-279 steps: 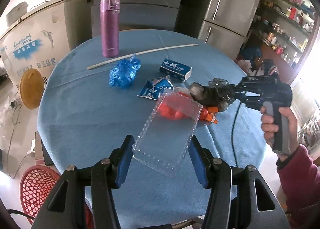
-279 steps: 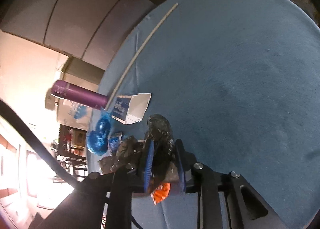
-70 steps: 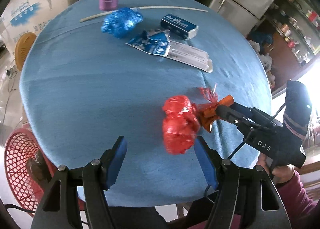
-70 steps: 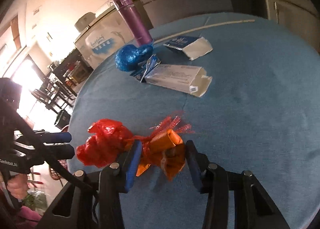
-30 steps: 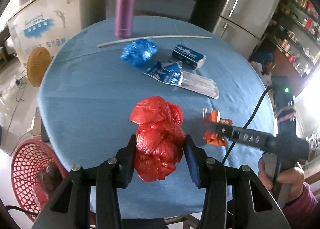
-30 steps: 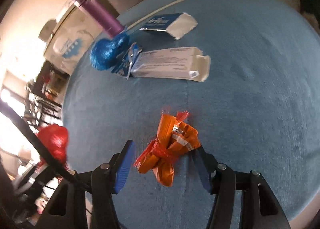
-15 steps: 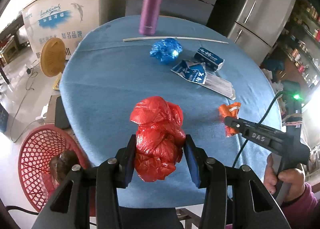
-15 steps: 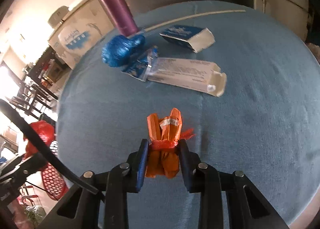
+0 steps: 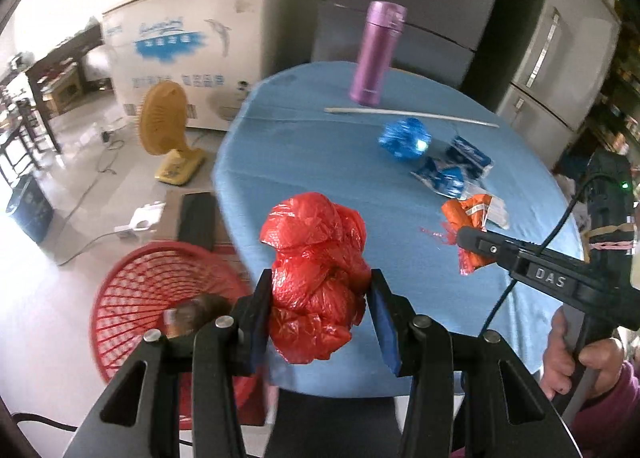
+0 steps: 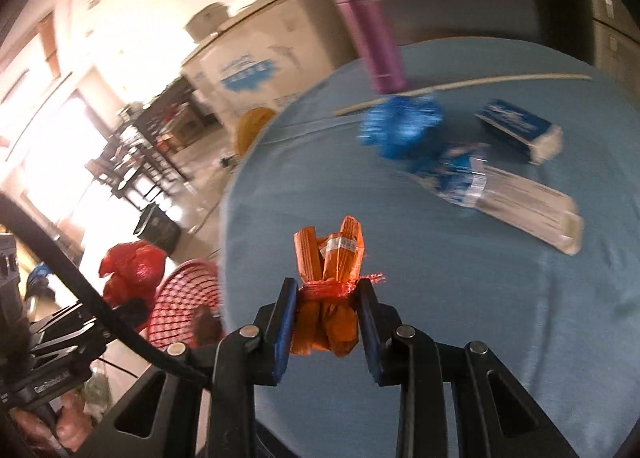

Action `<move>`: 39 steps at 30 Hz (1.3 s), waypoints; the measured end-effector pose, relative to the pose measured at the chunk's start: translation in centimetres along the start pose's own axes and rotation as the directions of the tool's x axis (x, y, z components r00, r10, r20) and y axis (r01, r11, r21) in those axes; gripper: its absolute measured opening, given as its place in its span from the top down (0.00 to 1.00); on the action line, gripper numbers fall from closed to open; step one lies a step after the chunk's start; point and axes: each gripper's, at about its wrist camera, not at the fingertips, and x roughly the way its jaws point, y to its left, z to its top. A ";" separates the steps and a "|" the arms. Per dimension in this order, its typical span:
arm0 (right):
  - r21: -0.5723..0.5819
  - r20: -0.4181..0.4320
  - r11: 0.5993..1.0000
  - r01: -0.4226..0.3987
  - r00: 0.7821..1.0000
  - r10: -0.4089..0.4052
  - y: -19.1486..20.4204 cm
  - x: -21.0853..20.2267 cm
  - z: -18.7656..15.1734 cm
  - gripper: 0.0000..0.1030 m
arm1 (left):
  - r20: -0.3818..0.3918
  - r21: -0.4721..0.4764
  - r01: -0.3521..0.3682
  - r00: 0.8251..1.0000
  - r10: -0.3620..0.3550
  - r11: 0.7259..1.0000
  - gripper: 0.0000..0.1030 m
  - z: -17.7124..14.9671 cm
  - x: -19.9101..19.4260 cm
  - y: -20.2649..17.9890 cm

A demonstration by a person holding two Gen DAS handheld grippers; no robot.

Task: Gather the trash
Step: 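Carry the red bag and orange wrapper over the red basket and open both tools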

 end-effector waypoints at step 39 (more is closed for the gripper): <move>-0.129 -0.211 0.950 -0.284 0.944 0.253 14.5 10.1 -1.1 0.67 | -0.087 -0.122 -0.374 0.927 0.365 0.920 0.40 -4.3 0.9 13.4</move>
